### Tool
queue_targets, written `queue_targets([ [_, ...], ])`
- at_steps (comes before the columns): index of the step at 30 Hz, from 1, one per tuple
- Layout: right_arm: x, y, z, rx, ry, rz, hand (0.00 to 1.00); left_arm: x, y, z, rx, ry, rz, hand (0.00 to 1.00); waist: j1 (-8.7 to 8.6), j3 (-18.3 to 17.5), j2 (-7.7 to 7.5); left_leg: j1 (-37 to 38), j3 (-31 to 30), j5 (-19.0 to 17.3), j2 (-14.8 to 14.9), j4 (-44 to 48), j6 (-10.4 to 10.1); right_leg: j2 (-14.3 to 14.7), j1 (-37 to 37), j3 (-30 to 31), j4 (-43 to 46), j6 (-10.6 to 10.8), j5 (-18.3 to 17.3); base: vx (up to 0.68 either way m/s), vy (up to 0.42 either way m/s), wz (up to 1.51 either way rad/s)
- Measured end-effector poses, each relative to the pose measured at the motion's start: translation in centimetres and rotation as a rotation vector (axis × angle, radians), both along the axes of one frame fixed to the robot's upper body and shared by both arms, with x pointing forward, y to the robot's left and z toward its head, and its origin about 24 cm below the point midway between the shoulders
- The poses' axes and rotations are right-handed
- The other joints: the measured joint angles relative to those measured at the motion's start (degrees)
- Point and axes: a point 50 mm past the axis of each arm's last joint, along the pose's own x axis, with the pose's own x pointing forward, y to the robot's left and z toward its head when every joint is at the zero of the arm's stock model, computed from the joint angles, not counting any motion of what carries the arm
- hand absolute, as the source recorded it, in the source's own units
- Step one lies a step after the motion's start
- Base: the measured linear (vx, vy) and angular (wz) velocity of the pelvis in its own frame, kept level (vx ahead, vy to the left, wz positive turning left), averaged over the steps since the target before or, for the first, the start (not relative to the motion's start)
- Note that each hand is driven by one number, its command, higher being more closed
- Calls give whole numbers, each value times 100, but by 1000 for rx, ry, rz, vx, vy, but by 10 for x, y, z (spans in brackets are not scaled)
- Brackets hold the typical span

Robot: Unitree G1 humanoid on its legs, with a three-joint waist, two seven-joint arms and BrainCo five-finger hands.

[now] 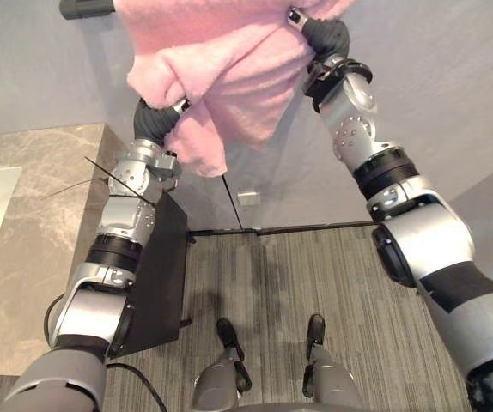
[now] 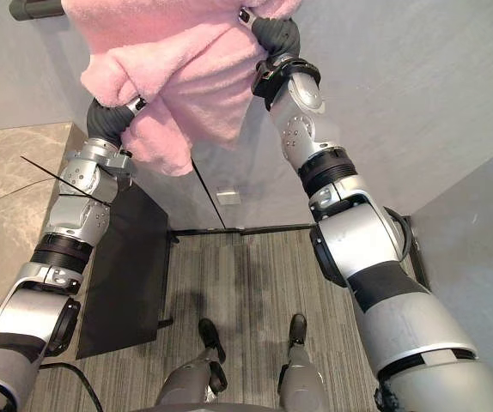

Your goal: Organize washtable

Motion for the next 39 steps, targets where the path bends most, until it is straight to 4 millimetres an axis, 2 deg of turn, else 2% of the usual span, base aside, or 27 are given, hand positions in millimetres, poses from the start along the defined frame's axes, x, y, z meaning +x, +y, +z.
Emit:
queue_targets([
  [12, -3, 6, -11, -121, -30, 15, 100, 5, 8, -13, -18, 66, 26, 100, -5, 24, -50, 54, -73, 22, -7, -3, 29, -9, 99, -70, 17, 32, 20, -1, -11, 2],
  [19, -2, 9, -16, -99, -24, 9, 100, 14, 12, -4, -26, 78, 53, 100, -12, 25, -64, 5, -255, 42, -2, -2, 13, -4, 161, -244, 17, 32, 15, -24, -18, 11],
  [29, -3, 10, -14, -90, -46, -9, 100, 16, 11, -1, -28, 74, 56, 100, -28, 27, -73, -128, -313, 47, 6, -3, -18, 2, 77, -311, 21, 28, -6, -14, -7, 4],
  [39, -5, 10, -20, -108, -62, -3, 100, 20, 12, 1, -31, 92, 66, 100, -35, 22, -236, -109, -248, 62, 23, -3, 4, 3, 49, -223, 21, 27, -7, -4, -8, -3],
])
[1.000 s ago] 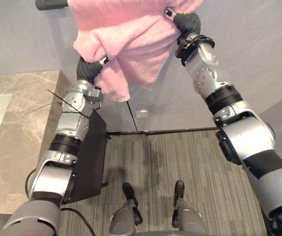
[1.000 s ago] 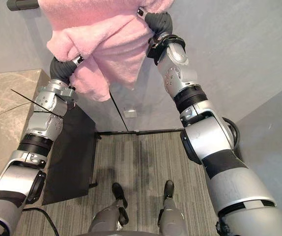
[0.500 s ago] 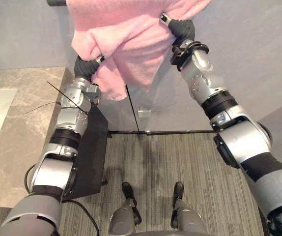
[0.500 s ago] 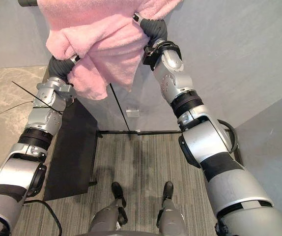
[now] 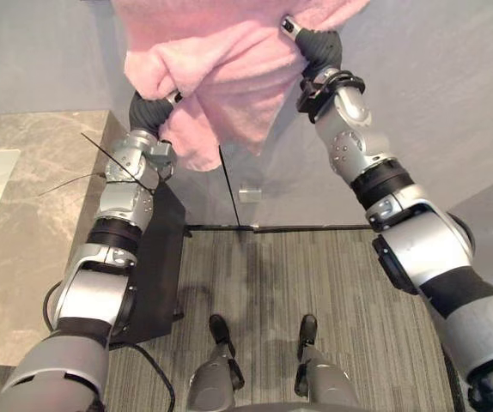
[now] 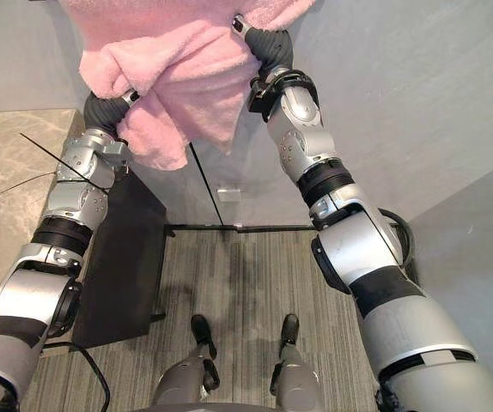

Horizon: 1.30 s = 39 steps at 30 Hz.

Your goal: Organize washtable

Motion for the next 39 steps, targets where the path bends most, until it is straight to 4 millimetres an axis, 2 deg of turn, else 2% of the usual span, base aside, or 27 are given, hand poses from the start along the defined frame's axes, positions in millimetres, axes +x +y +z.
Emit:
queue_targets([
  [10, -4, 7, -5, -86, -30, 33, 100, 2, 5, -10, -4, 49, 21, 100, -1, -5, -26, 45, 73, -2, 71, 0, -6, 49, -2, 49, 1, -17, -10, -10, -16, -4],
  [25, -11, 14, -11, -114, -63, 69, 100, 4, 6, -21, 13, 94, 41, 100, 9, -23, -45, 128, 89, -9, 155, 1, -94, 135, 66, 48, 0, -74, -51, -1, -1, 0],
  [26, -11, 14, -11, -113, -62, 71, 100, 4, 7, -21, 13, 96, 42, 0, 11, -33, -48, 130, 89, -10, 162, 2, -97, 141, 68, 47, 0, -79, -56, 0, 0, 0],
  [27, -11, 16, -14, -109, -58, 76, 0, 4, 7, -23, 12, 102, 47, 0, 12, -72, -53, 130, 89, -12, 175, 2, -104, 153, 68, 44, 0, -93, -66, 0, 0, 0],
  [31, -11, 14, -26, -109, -33, 77, 0, 4, 23, -32, -45, 144, 130, 0, 16, -170, -77, 156, 71, -25, 210, 4, -123, 190, 100, 15, 0, -113, -92, 2, -2, 1],
  [33, -11, 13, -28, -111, -29, 74, 0, 3, 25, -36, -28, 159, 142, 0, 19, -171, -79, 159, 41, -24, 211, 4, -127, 193, 122, -9, -1, -113, -100, -8, -5, 7],
  [36, -9, 4, -32, -135, -21, 54, 0, 2, 27, -40, -18, 180, 149, 0, 27, -174, -84, 159, 14, -24, 207, 5, -128, 189, 142, -37, -1, -111, -105, -17, 0, 5],
  [38, -10, -2, -35, -183, -26, 59, 0, 0, 33, -40, -7, 182, 163, 0, 22, -179, -84, 159, 9, -25, 204, 5, -129, 186, 145, -39, -2, -111, -106, 0, 0, 0],
  [39, -11, -5, -42, -213, -15, 64, 0, -2, 39, -42, 1, 188, 176, 0, 18, -217, -83, 159, 9, -26, 205, 5, -130, 187, 144, -38, -2, -111, -108, 0, 0, 0],
])
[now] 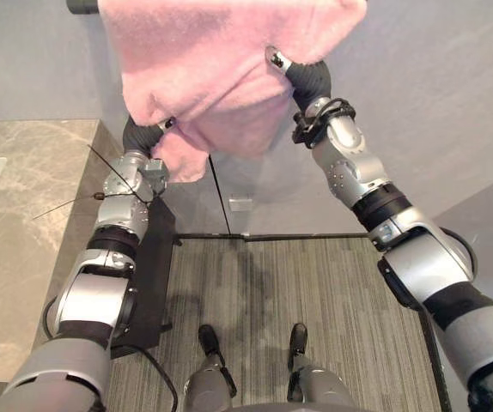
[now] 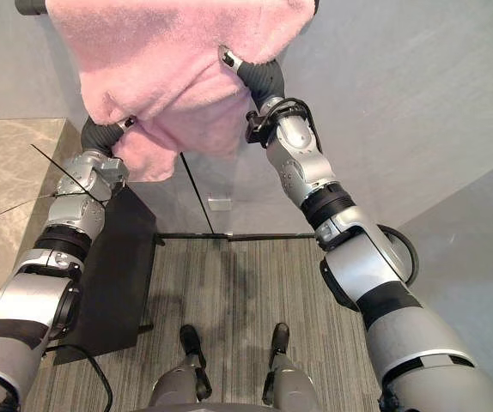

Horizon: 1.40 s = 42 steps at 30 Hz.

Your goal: Organize washtable

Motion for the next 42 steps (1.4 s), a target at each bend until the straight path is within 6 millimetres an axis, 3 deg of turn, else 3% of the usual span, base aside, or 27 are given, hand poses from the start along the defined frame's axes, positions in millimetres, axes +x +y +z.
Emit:
queue_targets([
  [1, 0, -2, -7, -26, 18, 6, 0, -1, 3, -2, 4, 6, 7, 0, -3, -29, -2, 0, -1, -3, 0, 0, -4, 0, 0, 0, 0, 0, -4, 0, 0, 0],
  [2, -1, -7, -34, -96, 95, 14, 0, -5, 12, -6, 15, 20, 28, 0, 2, -82, -2, 0, -7, -3, 1, 0, -4, 1, 4, -5, 0, 7, -13, 0, 0, 0],
  [3, -2, -9, -46, -119, 130, 19, 0, -6, 15, -6, 20, 22, 36, 0, 7, -83, -2, -1, -14, -3, 1, 0, -4, 0, 7, -12, 0, 6, -14, -17, -4, 5],
  [4, -5, -15, -75, -145, 224, 23, 0, -9, 25, -5, 24, 25, 63, 0, 6, -83, -2, -11, -26, -2, -4, 0, -3, -3, 6, -25, -1, 7, -14, -15, -1, 4],
  [5, -6, -17, -80, -148, 242, 22, 0, -10, 27, -6, 23, 26, 68, 0, 6, -83, -2, -11, -28, -2, -6, 0, -3, -5, 6, -27, -1, 7, -14, -28, 2, 5],
  [6, -9, -26, -99, -163, 307, 7, 0, -14, 35, -7, 29, 30, 86, 0, 8, -83, -2, -16, -34, -1, -21, -1, -2, -10, 8, -37, -2, 9, -13, -25, 5, 4],
  [8, -10, -37, -105, -177, 324, -14, 0, -18, 42, -7, 39, 31, 92, 0, 7, -84, -2, -18, -46, -1, -35, -1, -1, -14, 17, -52, -2, 10, -12, -26, 5, 6],
  [12, -23, -56, -94, -207, 253, 28, 0, -28, 61, -7, 91, 48, 111, 0, 8, -98, -2, -5, -74, -2, -43, 0, -2, -47, 57, -88, -23, 12, -11, -28, 9, 6],
  [17, -47, -70, -128, -192, 341, 89, 0, -39, 81, -14, 149, 109, 132, 0, 1, -269, -6, 21, -79, -2, -52, 0, -2, -57, 90, -99, -25, 22, -19, 0, 0, 0],
  [19, -53, -87, -137, -192, 379, 65, 0, -44, 90, -11, 219, 147, 121, 0, 11, -314, -5, 24, -84, -3, -54, -1, -1, -61, 96, -99, -26, 26, -17, -17, -1, 0],
  [22, -54, -105, -133, -182, 375, 26, 0, -56, 105, -19, 301, 226, 97, 0, -9, -425, 9, 49, -70, -24, -54, -1, -27, -63, 104, -73, -28, 30, -15, -44, -3, -3],
  [26, -54, -120, -123, -161, 347, -22, 0, -61, 110, -24, 373, 285, 78, 0, -7, -476, 6, 117, -75, -28, -47, -1, -32, -58, 185, -76, -30, 32, -48, -47, -10, 1],
  [28, -62, -134, -106, -53, 264, -63, 0, -65, 118, -17, 336, 243, 131, 0, 23, -508, 13, 111, -85, -29, -55, 1, -34, -60, 200, -102, -30, 40, -74, -47, -13, 6],
  [30, -79, -156, -79, 124, 75, -210, 0, -87, 133, 3, 192, 22, 342, 0, -6, -678, 15, 88, -105, -42, -71, -1, -50, -84, 198, -121, -30, 73, -99, -23, -10, 7],
  [33, -92, -191, -44, 185, -137, -446, 0, -108, 122, 30, 159, -216, 440, 0, -3, -892, 55, 96, -209, -55, -120, -2, -65, -125, 252, -199, -29, 75, -105, 5, -4, 13],
  [35, -97, -194, -31, 225, -218, -473, 0, -114, 111, 44, 168, -322, 397, 0, 5, -941, 93, 153, -226, -56, -132, -2, -65, -139, 331, -243, -29, 123, -154, 0, -5, 13],
  [38, -98, -165, -16, 207, -279, -309, 0, -112, 77, 61, 189, -424, 179, 0, 22, -1080, 235, 195, -233, -62, -139, -2, -67, -149, 396, -283, -30, 122, -178, -13, -8, 8],
  [39, -97, -139, -19, 151, -260, -170, 0, -109, 54, 61, 248, -413, 26, 0, 24, -1135, 317, 196, -234, -64, -140, -3, -64, -152, 398, -284, -30, 123, -179, 0, 0, 0],
  [42, -95, -101, -44, 53, -144, 44, 0, -106, 13, 53, 292, -377, -254, 0, 21, -1189, 410, 187, -245, -75, -138, -3, -48, -152, 400, -310, -30, 124, -179, -23, -9, 0],
])
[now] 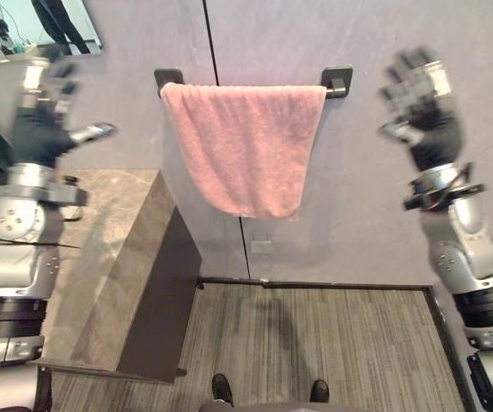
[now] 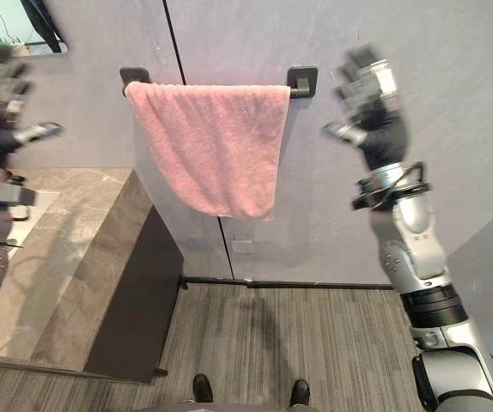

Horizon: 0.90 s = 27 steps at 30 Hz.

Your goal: Organize washtable

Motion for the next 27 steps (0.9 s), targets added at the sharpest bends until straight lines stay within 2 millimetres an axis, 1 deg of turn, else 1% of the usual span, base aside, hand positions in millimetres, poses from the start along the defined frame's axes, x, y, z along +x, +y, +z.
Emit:
queue_targets([
  [1, 0, 13, -13, -36, 58, 71, 0, -2, -12, -8, 30, 41, -86, 0, -7, 2, 20, -3, 0, 0, 1, 0, 1, 0, -5, -8, 0, 0, 0, -34, -14, -4],
  [2, 0, 18, -18, -53, 83, 98, 0, -3, -16, -14, 41, 67, -118, 0, -19, 3, 26, -5, 1, 0, 2, 0, 1, -1, -10, -9, 0, 1, 0, -34, -14, -6],
  [3, -1, 26, -28, -78, 128, 146, 0, -3, -22, -25, 43, 125, -173, 0, -22, 5, 32, -7, 3, -1, 3, 0, 1, -1, -17, -11, 0, 1, 0, -31, -16, -4],
  [4, -2, 32, -36, -97, 165, 184, 0, -3, -26, -37, 35, 183, -210, 0, -27, 6, 32, -16, 1, -1, 5, 0, 1, -1, -22, -25, 0, 2, 0, -30, -16, -2],
  [5, -2, 34, -40, -104, 185, 199, 0, -3, -27, -43, 34, 212, -226, 0, -26, 6, 32, -24, -1, -1, 6, 0, 1, -3, -26, -35, 1, 2, 0, 0, 0, 0],
  [7, 5, 46, -53, -154, 252, 247, 0, 0, -31, -64, 32, 315, -258, 0, -12, 13, 20, -77, -67, -37, 3, -1, -48, -23, -71, -48, 0, 1, 2, -21, -19, 6],
  [10, 13, 57, -54, -204, 274, 273, 0, 3, -34, -79, 28, 392, -279, 0, 2, 75, -9, -227, -78, -22, 1, 0, -70, -28, -210, -48, 0, -3, 14, -14, -6, 3],
  [12, 22, 66, -52, -195, 276, 272, 0, 8, -33, -91, 25, 456, -271, 0, 5, 254, -75, -300, -128, -21, 7, 1, -68, -36, -264, -85, 1, -11, 88, -42, -17, 6],
  [13, 25, 68, -50, -189, 274, 270, 0, 10, -33, -92, 28, 462, -268, 0, 14, 277, -94, -350, -129, -20, 6, 1, -69, -36, -320, -90, 1, -30, 109, -56, -23, 7],
  [14, 31, 72, -45, -183, 263, 266, 0, 15, -34, -90, 35, 463, -262, 0, 35, 356, -108, -468, -131, -17, 5, 1, -69, -36, -430, -92, 1, -41, 142, -47, -16, 3],
  [16, 41, 78, -34, -177, 241, 250, 0, 26, -36, -80, 42, 435, -257, 0, 65, 558, -109, -608, -137, -3, 0, 1, -69, -37, -564, -107, 2, -55, 189, -62, -9, 1],
  [18, 55, 80, -20, -170, 226, 194, 0, 42, -44, -61, 41, 380, -250, 0, 155, 771, -97, -774, -139, 37, -11, 1, -61, -31, -736, -119, 2, -107, 270, -85, -8, -2],
  [19, 62, 82, -11, -170, 214, 169, 0, 49, -46, -51, 33, 350, -245, 0, 154, 880, -81, -833, -149, 110, -13, 1, -25, -29, -789, -148, 4, -110, 282, -63, -9, 1],
  [20, 66, 84, -7, -165, 208, 158, 0, 52, -46, -46, 30, 337, -238, 0, 153, 939, -47, -860, -161, 252, 9, 2, 13, -7, -807, -161, 4, -96, 301, -57, -17, 4],
  [21, 72, 88, 4, -141, 197, 135, 0, 58, -47, -36, 21, 310, -221, 0, 142, 1041, -26, -936, -204, 310, 0, 3, 92, -8, -859, -189, 6, -79, 330, -48, -21, 4],
  [22, 75, 89, 9, -131, 192, 123, 0, 62, -48, -31, 15, 295, -217, 0, 129, 1073, -21, -992, -217, 332, -4, 3, 120, -12, -907, -210, 7, -81, 338, -50, -21, 7],
  [24, 85, 91, 29, -75, 173, 72, 0, 73, -55, -6, 9, 235, -204, 0, 136, 1276, -16, -1106, -246, 413, -16, 29, 217, -18, -995, -255, 27, -92, 389, -38, -11, 7],
  [26, 91, 90, 40, -26, 169, 41, 0, 80, -57, 7, -4, 209, -193, 0, 133, 1397, -3, -1154, -257, 416, -23, 36, 221, -22, -1041, -265, 28, -96, 403, -13, -5, 2],
  [27, 93, 89, 43, -9, 171, 26, 0, 83, -57, 9, -15, 205, -184, 0, 139, 1427, 13, -1176, -270, 426, -26, 37, 234, -22, -1056, -276, 28, -95, 404, -14, -8, 4],
])
